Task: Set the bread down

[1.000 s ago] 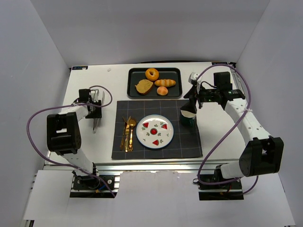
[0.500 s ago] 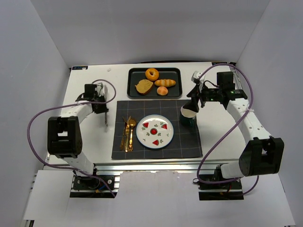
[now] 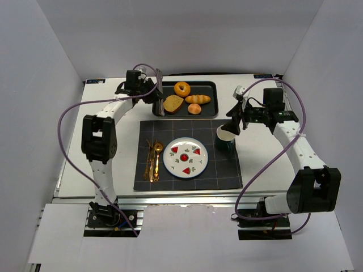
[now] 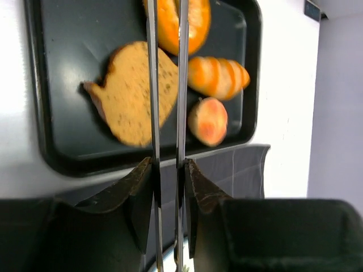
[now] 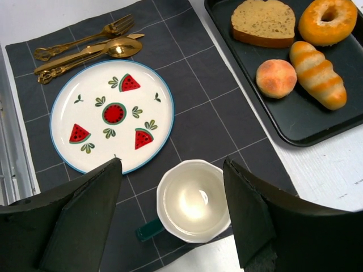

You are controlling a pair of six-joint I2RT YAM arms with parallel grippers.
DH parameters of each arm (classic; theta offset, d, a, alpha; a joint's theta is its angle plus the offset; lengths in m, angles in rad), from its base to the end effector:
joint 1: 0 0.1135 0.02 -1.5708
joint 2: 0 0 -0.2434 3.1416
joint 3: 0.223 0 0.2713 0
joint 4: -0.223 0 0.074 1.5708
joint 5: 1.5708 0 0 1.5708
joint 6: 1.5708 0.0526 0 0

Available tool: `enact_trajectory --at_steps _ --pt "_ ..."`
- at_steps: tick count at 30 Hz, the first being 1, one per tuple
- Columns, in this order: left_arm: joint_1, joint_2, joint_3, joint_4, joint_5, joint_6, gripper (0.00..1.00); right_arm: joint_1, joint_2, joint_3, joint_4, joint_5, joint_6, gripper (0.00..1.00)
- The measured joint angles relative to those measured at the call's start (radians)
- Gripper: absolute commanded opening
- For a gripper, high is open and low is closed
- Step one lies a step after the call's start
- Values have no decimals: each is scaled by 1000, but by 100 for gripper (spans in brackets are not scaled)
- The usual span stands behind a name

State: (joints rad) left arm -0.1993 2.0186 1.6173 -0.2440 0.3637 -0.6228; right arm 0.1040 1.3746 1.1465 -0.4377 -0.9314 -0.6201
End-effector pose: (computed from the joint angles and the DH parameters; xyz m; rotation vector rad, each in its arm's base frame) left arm 0.4774 -0.1155 0.2107 -0.2763 2.2861 -0.8436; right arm 0.3206 0.0759 0.2858 -1.1419 1.6632 0.7092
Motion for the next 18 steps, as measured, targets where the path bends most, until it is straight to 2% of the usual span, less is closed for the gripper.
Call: enact_trajectory --at_steps 4,8,18 --pt "1 155 139 -56 16 -47 39 -4 -11 -31 23 -10 9 76" --pt "-4 235 222 -103 23 -71 43 -18 -23 -62 52 -14 23 76" --pt "-19 245 248 -118 41 -103 45 -39 -32 -98 97 -18 48 76"
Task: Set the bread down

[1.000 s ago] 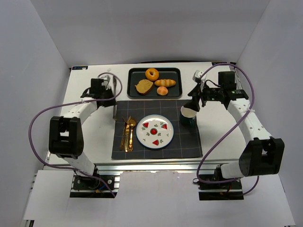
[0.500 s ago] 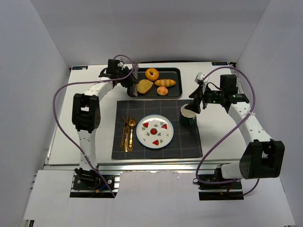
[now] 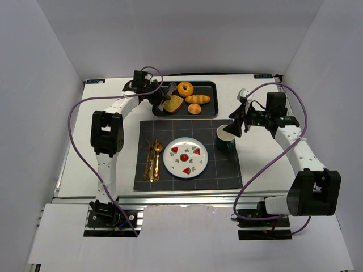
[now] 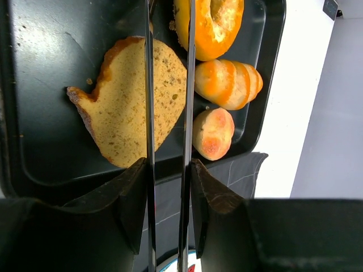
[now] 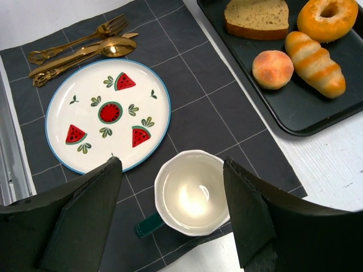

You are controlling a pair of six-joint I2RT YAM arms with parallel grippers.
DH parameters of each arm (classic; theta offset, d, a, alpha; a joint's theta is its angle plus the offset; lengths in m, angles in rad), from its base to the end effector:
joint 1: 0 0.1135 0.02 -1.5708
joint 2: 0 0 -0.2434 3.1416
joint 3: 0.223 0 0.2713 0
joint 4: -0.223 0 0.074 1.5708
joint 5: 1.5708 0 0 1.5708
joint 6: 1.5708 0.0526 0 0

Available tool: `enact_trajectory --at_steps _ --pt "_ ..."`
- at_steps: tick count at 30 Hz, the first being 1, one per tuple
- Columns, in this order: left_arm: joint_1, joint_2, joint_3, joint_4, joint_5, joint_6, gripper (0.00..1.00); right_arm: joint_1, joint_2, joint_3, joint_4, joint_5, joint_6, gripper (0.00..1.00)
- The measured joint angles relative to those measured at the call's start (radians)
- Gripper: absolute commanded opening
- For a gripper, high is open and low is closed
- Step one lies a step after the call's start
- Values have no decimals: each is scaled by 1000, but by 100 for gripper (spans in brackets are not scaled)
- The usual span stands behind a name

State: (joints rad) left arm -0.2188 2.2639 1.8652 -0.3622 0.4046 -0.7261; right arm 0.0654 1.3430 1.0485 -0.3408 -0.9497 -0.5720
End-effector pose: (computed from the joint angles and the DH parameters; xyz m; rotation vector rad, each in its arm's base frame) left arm 0.5141 -0.1355 0.1689 -0.4045 2.4151 -0.9213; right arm 0.3164 0.0636 0.2692 -1.0794 1.6739 0.7154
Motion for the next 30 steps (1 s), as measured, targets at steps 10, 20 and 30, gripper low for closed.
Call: enact_trajectory --at_steps 10,20,30 --pt "-1 0 0 0 -2 -8 46 -4 0 0 8 -11 12 77" --pt "-1 -7 -4 4 -5 -8 46 -6 0 0 8 -19 15 77" --pt "2 -40 -47 11 -12 -8 46 -6 0 0 8 -22 15 77"
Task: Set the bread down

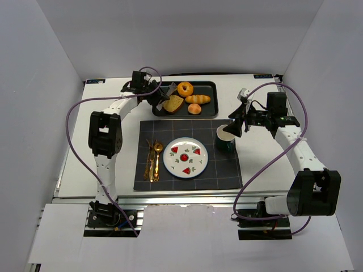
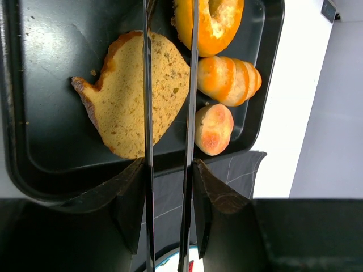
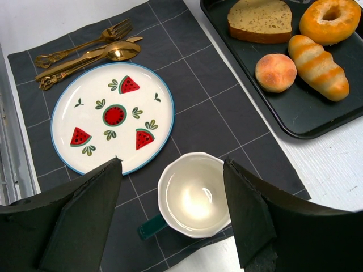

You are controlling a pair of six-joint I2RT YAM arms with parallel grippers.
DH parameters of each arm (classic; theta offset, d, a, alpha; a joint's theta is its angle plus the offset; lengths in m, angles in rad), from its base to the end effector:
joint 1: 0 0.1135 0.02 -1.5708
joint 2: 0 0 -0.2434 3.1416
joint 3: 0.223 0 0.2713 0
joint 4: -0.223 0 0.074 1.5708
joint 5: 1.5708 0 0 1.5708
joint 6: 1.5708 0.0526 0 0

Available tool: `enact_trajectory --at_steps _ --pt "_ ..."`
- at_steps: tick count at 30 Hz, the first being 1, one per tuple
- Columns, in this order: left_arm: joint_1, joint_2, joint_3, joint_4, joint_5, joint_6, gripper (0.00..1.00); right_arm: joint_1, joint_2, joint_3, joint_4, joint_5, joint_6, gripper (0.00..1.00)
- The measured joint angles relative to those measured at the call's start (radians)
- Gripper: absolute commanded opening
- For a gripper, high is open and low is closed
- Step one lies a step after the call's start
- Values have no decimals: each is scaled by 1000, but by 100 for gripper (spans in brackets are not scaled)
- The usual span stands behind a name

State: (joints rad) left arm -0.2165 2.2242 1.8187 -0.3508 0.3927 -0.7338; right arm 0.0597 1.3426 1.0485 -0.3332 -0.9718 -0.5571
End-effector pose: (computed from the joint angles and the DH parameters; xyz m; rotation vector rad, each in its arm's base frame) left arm 0.5074 -0.1322 0.1734 -0.4208 2.4075 -0.9112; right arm 0.3163 0.0624 0.2705 -1.0710 1.6652 0.7385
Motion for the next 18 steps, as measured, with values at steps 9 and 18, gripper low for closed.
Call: enact_trajectory --at_steps 9,18 --pt "13 -67 -47 43 -11 -12 46 -1 0 0 0 0 -1 77" --pt "18 -71 -50 37 14 -6 47 -1 0 0 0 -1 -1 77"
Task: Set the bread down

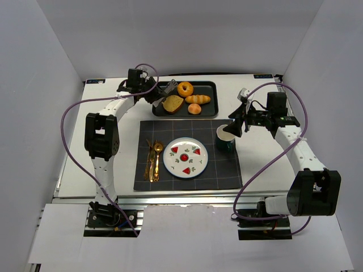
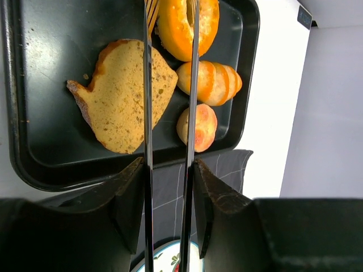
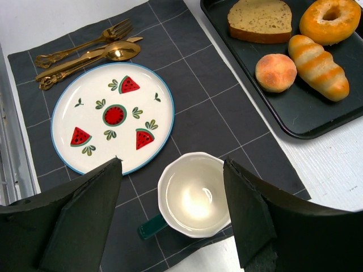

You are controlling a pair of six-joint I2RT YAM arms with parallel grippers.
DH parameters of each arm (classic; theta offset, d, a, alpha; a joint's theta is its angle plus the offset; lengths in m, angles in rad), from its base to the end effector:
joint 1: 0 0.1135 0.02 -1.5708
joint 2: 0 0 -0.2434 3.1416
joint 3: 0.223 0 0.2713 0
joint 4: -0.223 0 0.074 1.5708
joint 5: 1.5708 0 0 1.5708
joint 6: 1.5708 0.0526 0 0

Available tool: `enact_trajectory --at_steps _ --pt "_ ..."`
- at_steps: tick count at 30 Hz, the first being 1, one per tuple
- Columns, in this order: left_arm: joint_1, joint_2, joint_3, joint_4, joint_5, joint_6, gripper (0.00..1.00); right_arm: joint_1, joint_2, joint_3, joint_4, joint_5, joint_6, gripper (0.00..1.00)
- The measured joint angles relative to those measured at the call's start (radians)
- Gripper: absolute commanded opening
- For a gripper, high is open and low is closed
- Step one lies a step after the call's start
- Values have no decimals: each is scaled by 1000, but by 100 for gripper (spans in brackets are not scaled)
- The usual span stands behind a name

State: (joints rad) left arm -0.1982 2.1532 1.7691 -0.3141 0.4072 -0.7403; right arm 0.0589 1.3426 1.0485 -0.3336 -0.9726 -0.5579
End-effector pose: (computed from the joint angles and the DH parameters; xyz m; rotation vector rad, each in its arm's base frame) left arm 0.5012 -0.1219 0.1946 -0.4151 2.3469 -0.9371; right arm 0.3163 0.0622 0.2705 -1.0711 1.6648 0.7385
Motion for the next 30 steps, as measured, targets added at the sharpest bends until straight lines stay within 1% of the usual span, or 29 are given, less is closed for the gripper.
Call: enact_trajectory --at_steps 14,24,30 --pt "0 5 -1 -2 23 5 49 -3 0 0 0 -3 0 77" --pt "-9 50 18 -26 28 11 50 -7 0 0 0 -3 0 77" --pt "-22 52 20 -21 34 9 50 -8 0 0 0 -3 0 77"
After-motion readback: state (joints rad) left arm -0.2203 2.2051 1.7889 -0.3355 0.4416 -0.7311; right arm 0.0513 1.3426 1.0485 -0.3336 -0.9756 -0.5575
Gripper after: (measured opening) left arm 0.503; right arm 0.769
